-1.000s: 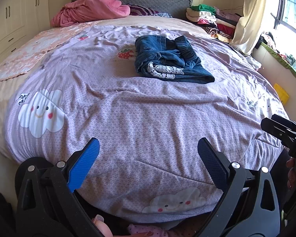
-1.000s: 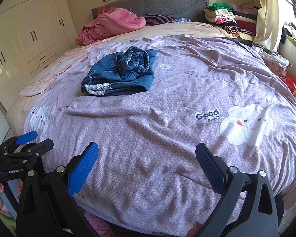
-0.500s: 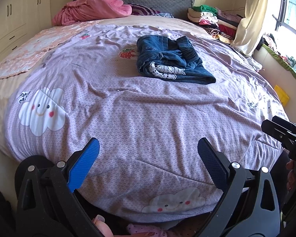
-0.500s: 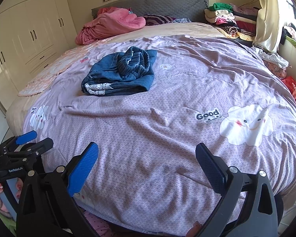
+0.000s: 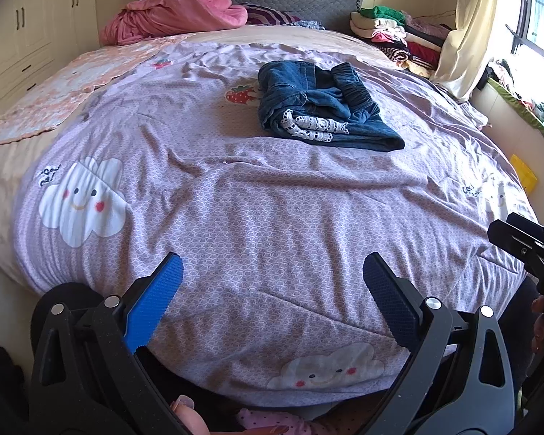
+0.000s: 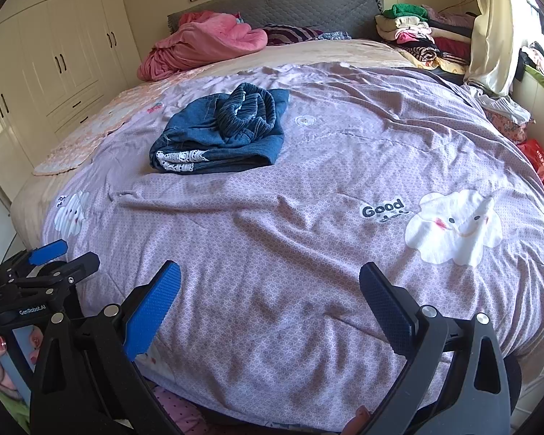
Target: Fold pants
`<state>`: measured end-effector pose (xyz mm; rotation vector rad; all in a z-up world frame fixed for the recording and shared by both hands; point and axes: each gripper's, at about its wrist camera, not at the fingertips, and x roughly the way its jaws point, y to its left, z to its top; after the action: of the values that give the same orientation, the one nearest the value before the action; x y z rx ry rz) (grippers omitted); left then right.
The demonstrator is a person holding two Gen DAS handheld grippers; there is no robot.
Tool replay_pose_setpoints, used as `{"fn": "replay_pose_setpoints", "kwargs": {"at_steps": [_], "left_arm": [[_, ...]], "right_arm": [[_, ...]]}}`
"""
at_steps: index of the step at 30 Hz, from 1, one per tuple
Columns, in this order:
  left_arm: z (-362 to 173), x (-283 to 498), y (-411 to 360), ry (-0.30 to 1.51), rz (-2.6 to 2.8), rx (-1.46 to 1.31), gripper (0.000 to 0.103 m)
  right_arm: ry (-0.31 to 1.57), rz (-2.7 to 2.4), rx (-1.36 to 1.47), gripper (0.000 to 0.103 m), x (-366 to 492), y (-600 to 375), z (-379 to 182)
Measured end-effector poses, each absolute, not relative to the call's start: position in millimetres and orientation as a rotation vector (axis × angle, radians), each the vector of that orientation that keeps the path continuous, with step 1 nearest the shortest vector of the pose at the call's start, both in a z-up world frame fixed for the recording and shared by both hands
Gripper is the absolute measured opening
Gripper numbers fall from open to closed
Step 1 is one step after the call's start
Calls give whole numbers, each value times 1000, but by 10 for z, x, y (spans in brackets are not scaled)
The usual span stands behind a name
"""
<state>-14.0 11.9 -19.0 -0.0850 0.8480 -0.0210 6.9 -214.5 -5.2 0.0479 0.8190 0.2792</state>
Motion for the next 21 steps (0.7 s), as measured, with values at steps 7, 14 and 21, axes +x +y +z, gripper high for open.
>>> {"fn": "replay_pose_setpoints", "kwargs": {"at_steps": [7, 14, 21], "left_arm": [[-204, -141, 116, 854, -10, -80, 93], [-183, -159, 113, 845, -27, -85, 93], [-174, -159, 169, 843, 16, -83, 93]], "right_arm": [[819, 273, 52, 98, 63, -2158, -56], [823, 269, 51, 98, 68, -2162, -72], [838, 264, 67, 98, 109, -2216, -150]]}}
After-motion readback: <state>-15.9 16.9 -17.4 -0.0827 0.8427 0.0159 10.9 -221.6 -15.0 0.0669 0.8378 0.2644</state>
